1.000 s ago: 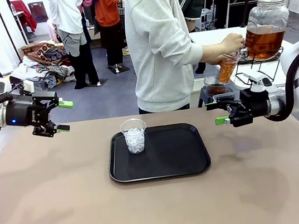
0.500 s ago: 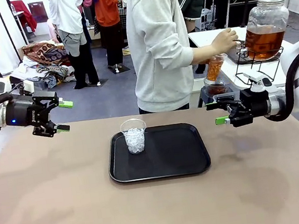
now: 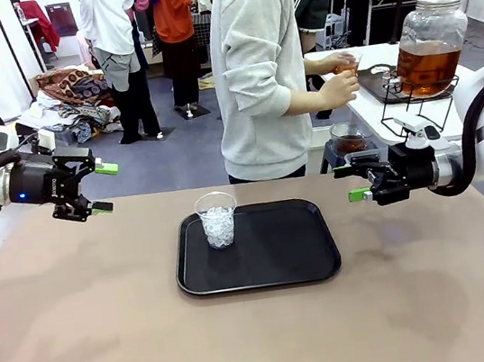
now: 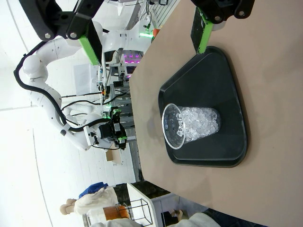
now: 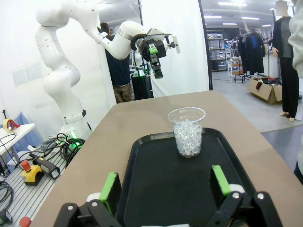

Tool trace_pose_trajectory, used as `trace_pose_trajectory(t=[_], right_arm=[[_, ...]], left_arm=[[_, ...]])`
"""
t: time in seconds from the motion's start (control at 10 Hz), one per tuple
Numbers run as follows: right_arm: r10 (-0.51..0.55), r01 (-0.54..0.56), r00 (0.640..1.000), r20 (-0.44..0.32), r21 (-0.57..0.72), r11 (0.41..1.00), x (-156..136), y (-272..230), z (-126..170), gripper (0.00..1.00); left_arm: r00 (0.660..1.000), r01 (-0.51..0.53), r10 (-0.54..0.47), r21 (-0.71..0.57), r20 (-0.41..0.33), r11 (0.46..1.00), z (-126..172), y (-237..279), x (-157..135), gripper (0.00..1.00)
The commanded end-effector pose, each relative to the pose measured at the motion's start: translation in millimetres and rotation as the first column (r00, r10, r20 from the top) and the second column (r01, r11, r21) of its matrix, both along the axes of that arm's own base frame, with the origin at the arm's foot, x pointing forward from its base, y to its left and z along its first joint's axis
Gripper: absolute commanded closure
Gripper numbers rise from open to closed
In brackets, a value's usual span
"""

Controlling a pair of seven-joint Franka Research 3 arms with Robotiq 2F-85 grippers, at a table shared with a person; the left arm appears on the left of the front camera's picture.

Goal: Pour the drink into the iced cup.
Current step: Pick up the iced cup indicated by the human and present it to them.

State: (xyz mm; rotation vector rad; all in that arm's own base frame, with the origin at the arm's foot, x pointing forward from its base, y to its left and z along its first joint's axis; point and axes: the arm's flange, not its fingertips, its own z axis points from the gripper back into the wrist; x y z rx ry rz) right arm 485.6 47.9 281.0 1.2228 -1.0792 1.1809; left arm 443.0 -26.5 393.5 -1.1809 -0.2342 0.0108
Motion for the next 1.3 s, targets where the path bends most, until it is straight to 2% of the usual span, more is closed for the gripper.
trace_pose_trajectory(t=[0.0, 1.2], right_arm=[[-0.005, 0.005, 1.0, -0.001, -0.002, 1.0, 3.4, 2.1, 2.7, 0.0], [-0.005, 0.005, 1.0, -0.001, -0.002, 1.0, 3.4, 2.1, 2.7, 0.0]], left_arm=[[1.0, -0.001, 0.001, -0.001, 0.002, 1.0, 0.5, -0.2, 0.4, 0.0], [1.0, -0.001, 0.001, -0.001, 0.002, 1.0, 0.5, -0.2, 0.4, 0.0]])
